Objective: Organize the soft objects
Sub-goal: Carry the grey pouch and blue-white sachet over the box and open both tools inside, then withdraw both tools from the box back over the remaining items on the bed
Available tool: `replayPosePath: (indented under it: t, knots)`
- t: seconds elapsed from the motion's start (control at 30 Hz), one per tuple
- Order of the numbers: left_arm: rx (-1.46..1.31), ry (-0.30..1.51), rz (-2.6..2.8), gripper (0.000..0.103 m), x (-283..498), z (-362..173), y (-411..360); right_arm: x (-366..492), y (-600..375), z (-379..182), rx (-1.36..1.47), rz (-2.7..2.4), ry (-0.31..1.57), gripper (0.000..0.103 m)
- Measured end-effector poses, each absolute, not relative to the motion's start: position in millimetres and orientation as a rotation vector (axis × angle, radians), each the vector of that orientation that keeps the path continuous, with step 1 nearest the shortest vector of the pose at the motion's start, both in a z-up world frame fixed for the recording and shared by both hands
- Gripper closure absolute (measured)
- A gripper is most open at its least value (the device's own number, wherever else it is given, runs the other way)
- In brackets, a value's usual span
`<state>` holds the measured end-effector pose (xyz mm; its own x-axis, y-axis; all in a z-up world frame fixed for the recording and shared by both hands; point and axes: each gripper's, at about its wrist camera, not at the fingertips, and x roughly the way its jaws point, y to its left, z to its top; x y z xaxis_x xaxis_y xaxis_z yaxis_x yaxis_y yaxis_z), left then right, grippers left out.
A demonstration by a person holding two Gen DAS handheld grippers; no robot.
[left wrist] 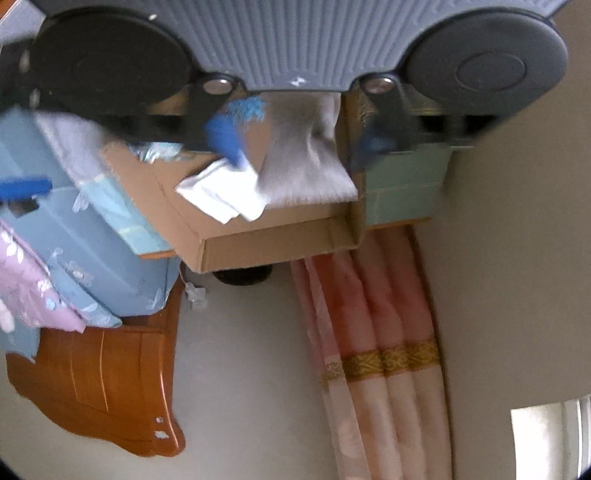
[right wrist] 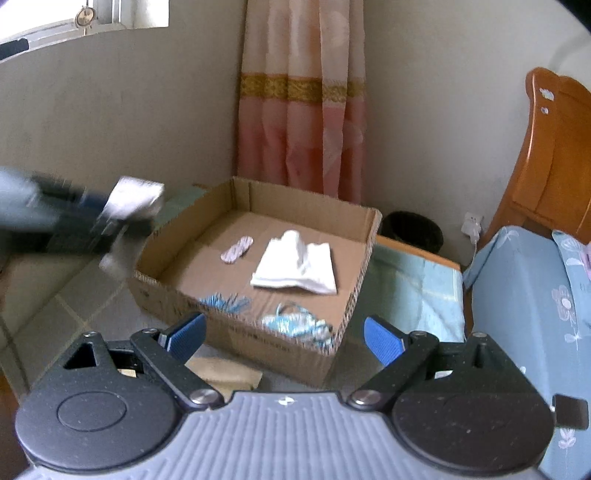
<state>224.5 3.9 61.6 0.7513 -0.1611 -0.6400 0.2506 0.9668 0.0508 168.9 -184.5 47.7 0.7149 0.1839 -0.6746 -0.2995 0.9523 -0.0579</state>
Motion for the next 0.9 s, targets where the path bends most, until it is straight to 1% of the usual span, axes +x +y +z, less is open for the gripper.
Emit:
replayPosePath:
  t: [0.03, 0.1, 0.23, 0.5, 0.7, 0.9]
  knots:
    - [0.113, 0.672, -0.231, 0.004, 223.9, 62.2, 5.3, 166.6, -185.3, 45.8, -0.166, 0.265, 0.732, 0.008]
    - [0.089, 0.658, -0.241, 0.004, 219.7, 62.5, 7.9, 162.1, -187.8, 42.8, -0.159, 0.261, 0.743, 0.008]
    - [0.094, 0.686, -0.241, 0.004, 208.1, 61.9, 12.9, 155.7, -193.4, 37.7, -0.147, 0.249, 0.753, 0.008]
    - [0.19, 0.701, -0.245, 0.004, 171.3, 61.9, 11.4, 144.0, -195.8, 26.1, -0.083, 0.227, 0.768, 0.008]
    - [0.238, 0.696, -0.273, 0.004, 132.1, 41.7, 5.3, 125.5, -192.5, 11.4, -0.042, 0.178, 0.746, 0.007]
    - [0.198, 0.754, -0.266, 0.004, 102.1, 15.0, 3.3, 106.6, -183.3, -19.6, -0.046, 0.12, 0.757, 0.005]
